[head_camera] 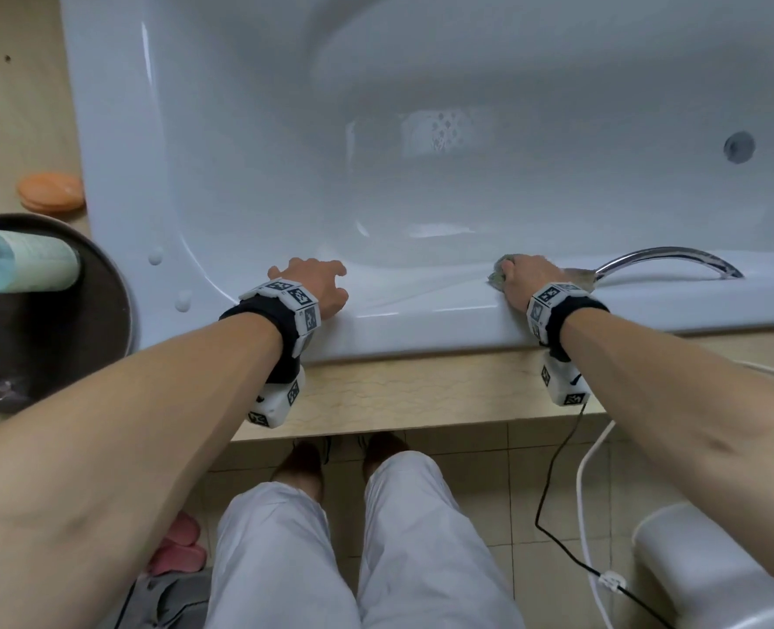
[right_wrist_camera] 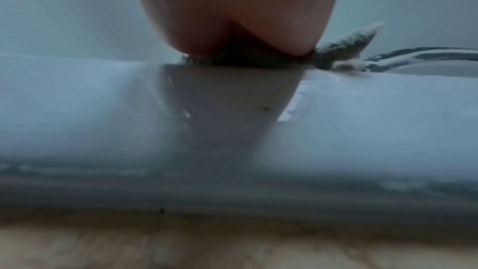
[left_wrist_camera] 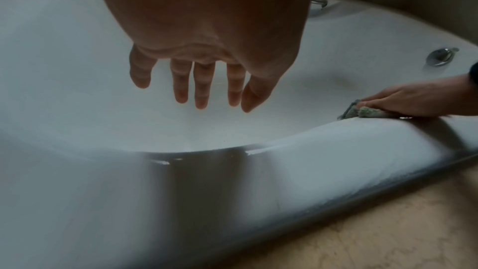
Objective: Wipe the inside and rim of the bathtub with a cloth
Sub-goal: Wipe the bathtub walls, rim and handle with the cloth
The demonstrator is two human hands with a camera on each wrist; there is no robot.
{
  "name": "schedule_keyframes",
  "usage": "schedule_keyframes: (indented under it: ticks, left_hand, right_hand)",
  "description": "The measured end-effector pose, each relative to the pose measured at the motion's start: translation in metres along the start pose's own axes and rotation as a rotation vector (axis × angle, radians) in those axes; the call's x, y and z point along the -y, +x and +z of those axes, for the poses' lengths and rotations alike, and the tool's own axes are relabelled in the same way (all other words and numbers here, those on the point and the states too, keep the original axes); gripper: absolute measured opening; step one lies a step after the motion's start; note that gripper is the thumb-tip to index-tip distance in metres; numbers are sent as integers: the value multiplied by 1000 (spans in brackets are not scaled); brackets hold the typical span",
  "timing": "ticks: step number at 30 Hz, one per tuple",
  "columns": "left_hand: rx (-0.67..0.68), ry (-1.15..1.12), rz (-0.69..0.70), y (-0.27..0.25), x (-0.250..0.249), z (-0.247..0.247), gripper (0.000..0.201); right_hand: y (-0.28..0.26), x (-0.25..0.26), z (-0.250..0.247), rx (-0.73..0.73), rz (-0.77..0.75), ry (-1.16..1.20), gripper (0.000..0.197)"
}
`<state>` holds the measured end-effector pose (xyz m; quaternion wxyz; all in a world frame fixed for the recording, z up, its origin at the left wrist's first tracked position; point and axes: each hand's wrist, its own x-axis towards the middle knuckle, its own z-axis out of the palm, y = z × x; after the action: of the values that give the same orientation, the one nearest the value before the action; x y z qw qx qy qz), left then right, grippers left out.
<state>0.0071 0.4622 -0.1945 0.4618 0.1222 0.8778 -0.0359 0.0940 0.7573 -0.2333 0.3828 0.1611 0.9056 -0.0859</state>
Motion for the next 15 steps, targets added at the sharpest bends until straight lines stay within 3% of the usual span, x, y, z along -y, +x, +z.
schedule_keyframes:
  ticks: [7, 15]
  left_hand:
    - [-12, -96, -8, -2, 11, 1, 45]
    - [-129, -174, -93, -15, 83, 8, 56]
  right_hand:
    - [5, 52, 10, 101, -85, -52, 37]
    - [-7, 110, 31, 49, -138, -43, 41]
